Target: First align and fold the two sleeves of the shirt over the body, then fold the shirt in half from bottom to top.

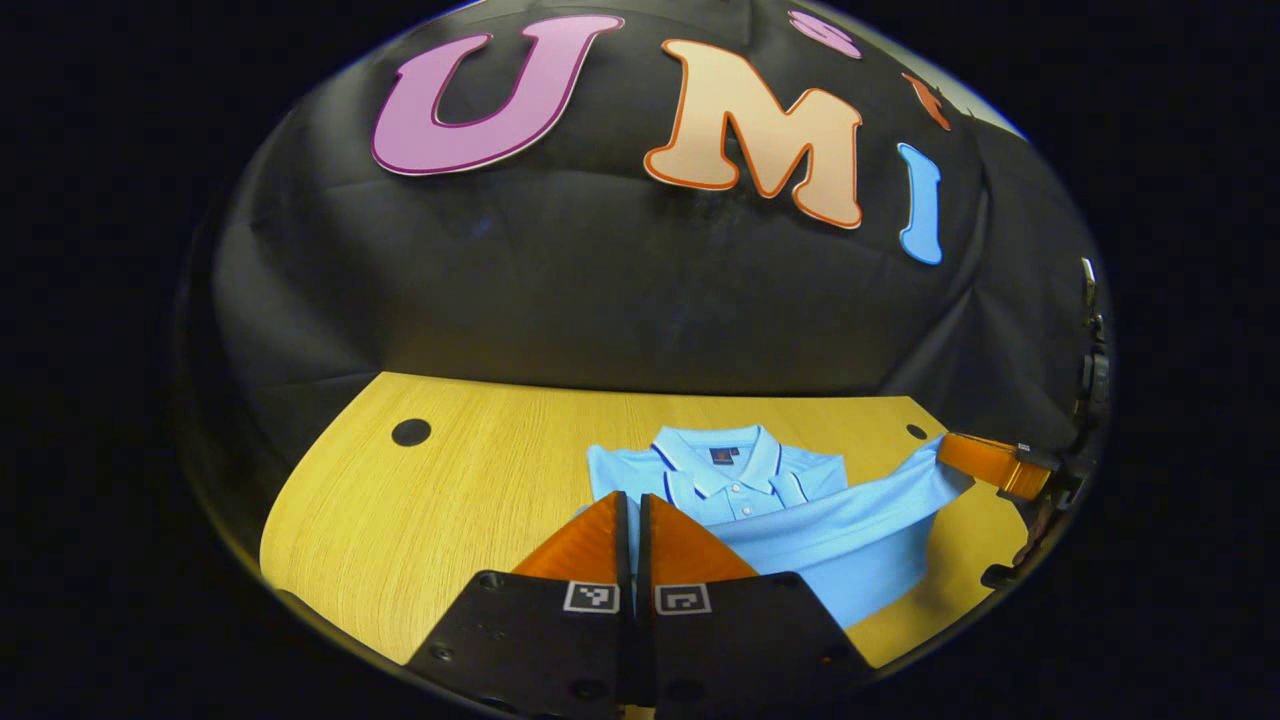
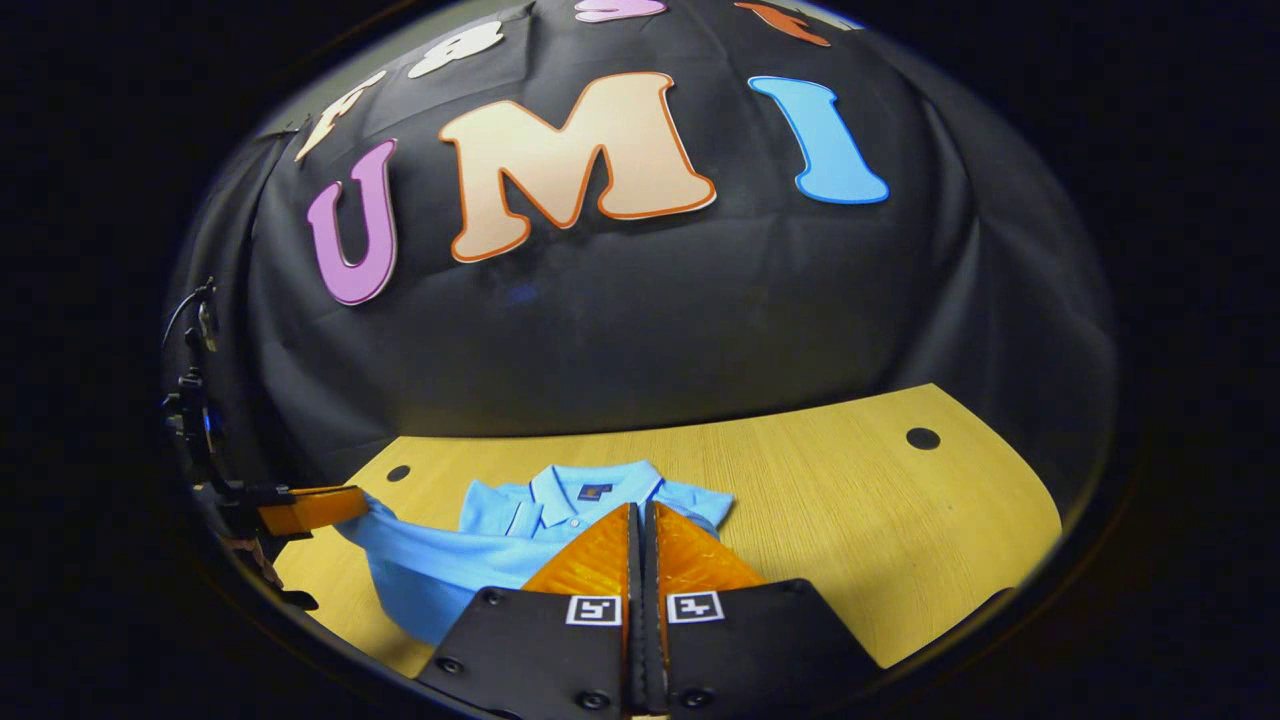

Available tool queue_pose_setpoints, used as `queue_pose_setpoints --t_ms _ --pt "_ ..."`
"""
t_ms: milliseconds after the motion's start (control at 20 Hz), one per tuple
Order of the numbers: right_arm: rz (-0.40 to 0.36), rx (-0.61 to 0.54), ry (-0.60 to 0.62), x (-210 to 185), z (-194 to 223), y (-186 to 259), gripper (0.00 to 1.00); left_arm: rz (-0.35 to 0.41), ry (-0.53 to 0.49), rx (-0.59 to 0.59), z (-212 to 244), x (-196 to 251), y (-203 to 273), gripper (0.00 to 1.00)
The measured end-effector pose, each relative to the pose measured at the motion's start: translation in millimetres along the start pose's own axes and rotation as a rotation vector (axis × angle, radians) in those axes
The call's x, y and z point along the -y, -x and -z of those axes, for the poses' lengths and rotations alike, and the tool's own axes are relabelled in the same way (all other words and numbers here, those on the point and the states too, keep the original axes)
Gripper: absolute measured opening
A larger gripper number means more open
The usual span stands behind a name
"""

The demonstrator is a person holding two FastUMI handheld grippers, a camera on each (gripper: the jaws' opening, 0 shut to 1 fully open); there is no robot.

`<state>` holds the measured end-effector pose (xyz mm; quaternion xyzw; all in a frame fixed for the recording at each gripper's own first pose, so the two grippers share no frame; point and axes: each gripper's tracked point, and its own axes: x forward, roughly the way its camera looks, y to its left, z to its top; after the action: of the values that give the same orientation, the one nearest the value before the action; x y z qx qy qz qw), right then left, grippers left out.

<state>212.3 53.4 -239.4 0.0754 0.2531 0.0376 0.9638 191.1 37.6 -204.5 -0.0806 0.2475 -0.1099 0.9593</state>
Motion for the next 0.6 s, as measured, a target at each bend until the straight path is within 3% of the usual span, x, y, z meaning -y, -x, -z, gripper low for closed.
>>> queue_pose_setpoints --t_ms 400,600 --pt "0.073 -0.044 -0.003 15 25 -85 0.02 0.014 -0.042 -0.045 8 -19 -87 0.0" --pt "0.131 -0.096 0.022 29 54 -100 0.03 0.0 -0.051 -0.089 30 -24 -108 0.0"
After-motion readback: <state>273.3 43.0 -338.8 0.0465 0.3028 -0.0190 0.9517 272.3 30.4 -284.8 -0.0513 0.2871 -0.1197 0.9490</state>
